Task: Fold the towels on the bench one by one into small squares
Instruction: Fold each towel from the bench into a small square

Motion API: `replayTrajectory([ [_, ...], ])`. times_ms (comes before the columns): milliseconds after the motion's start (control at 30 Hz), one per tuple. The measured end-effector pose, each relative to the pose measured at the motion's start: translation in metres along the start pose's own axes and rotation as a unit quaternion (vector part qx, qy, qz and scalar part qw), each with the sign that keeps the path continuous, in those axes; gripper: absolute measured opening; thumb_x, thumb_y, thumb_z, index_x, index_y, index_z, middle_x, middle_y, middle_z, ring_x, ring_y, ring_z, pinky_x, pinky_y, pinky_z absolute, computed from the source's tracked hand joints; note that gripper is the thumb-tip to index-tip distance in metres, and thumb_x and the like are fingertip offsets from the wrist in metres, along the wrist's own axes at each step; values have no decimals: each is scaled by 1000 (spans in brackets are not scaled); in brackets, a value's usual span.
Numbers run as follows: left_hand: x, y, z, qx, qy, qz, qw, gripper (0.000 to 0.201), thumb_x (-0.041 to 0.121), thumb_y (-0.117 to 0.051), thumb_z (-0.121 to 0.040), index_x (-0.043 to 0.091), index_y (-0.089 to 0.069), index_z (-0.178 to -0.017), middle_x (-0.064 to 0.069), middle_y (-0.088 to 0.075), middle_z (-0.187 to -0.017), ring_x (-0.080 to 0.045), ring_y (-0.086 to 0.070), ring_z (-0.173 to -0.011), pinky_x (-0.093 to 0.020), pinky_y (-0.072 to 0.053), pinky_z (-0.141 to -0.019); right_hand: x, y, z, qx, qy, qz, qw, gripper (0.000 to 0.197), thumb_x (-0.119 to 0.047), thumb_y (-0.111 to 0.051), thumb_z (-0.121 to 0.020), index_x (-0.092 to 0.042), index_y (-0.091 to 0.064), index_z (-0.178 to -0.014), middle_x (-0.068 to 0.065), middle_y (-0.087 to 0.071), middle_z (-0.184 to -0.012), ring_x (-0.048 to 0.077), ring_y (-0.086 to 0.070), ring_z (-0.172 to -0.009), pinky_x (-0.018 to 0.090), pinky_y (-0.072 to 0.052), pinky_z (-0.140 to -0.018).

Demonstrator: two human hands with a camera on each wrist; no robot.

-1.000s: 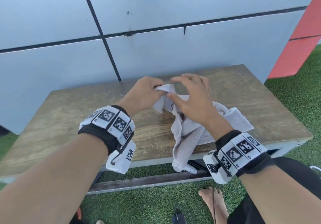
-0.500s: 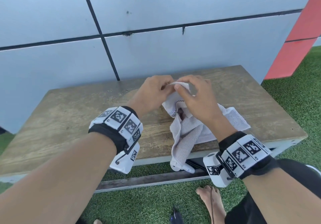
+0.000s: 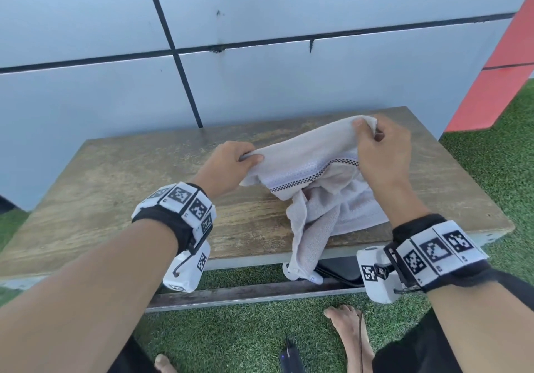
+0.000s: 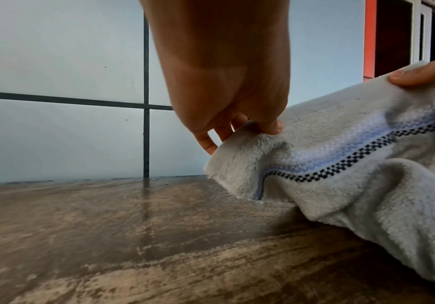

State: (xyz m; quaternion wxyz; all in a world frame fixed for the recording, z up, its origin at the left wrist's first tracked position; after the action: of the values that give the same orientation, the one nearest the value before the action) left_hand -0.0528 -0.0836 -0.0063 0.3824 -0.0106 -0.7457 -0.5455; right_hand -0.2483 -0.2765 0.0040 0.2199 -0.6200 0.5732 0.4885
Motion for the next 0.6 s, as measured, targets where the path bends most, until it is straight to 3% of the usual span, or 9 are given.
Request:
replayTrajectory([
  [33,1,0,1,1,-6,2,1000,30,26,-53,-102,3,-59,-84,3,-48,-62,-13,-40,-55,-27,-31,-55,-2,-3,2,-19,5,13,1000,27,-21,-57,-94,-4,-54,-73,-2,-44,-61,14,-38,-58,30,-33,-58],
  [133,8,-1,2,7,-28,3,1000,23,25,-52,-102,11,-63,-88,4,-53,-65,-10,-44,-58,-28,-34,-57,-6,-11,8,-67,11,29,997,18,-19,-58,-94,-15,-63,-78,-3,-54,-66,5,-44,-57,14,-35,-55],
  [200,8,1,2,16,-32,2,999,24,26,-53,-102,12,-62,-85,5,-53,-63,-9,-43,-56,-28,-33,-56,-8,-11,8,-72,6,22,997,28,-21,-57,-98,-18,-59,-70,-6,-43,-59,3,-38,-51,15,-31,-52],
  [300,-5,10,4,9,-15,-25,1000,21,30,-56,-100,17,-65,-86,4,-60,-66,-12,-51,-59,-29,-39,-57,-7,-6,5,-53,-8,11,999,29,-23,-56,-98,-10,-65,-74,-10,-38,-55,2,-36,-49,15,-31,-51],
  [367,-21,19,8,3,9,-61,998,22,31,-57,-100,18,-66,-84,-1,-64,-69,-18,-54,-56,-30,-41,-54,-6,0,2,-25,-16,1,1000,30,-23,-58,-96,-16,-63,-67,-10,-46,-54,0,-38,-52,15,-31,-53],
  [467,-37,37,17,36,53,-77,995,36,27,-55,-101,11,-53,-68,-3,-52,-58,-20,-45,-48,-27,-34,-48,-3,8,-2,7,-23,-6,1000,25,-25,-59,-94,-6,-72,-85,10,-61,-69,6,-45,-63,23,-38,-59],
  [533,-37,51,21,81,57,-78,992,35,25,-55,-101,10,-54,-69,-2,-51,-58,-18,-45,-50,-27,-32,-48,-1,10,-2,10,-18,0,1000,25,-24,-59,-95,-5,-73,-89,15,-68,-76,7,-48,-65,25,-40,-61],
  [600,-35,61,22,134,54,-4,989,27,29,-58,-100,14,-63,-77,-8,-58,-63,-18,-49,-54,-27,-38,-52,1,11,-1,3,-14,6,1000,21,-23,-60,-94,-7,-73,-89,8,-66,-72,2,-47,-59,21,-38,-57],
])
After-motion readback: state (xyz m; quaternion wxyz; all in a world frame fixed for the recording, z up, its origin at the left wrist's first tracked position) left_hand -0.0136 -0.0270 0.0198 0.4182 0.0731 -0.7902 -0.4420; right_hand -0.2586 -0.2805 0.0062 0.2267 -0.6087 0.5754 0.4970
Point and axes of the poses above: each hand's wrist, its own z-axis away from the middle knuckle, its own y-axis out of the back of the hand, x = y × z, the point moved 4 cm from there along -z, towards the middle knuckle
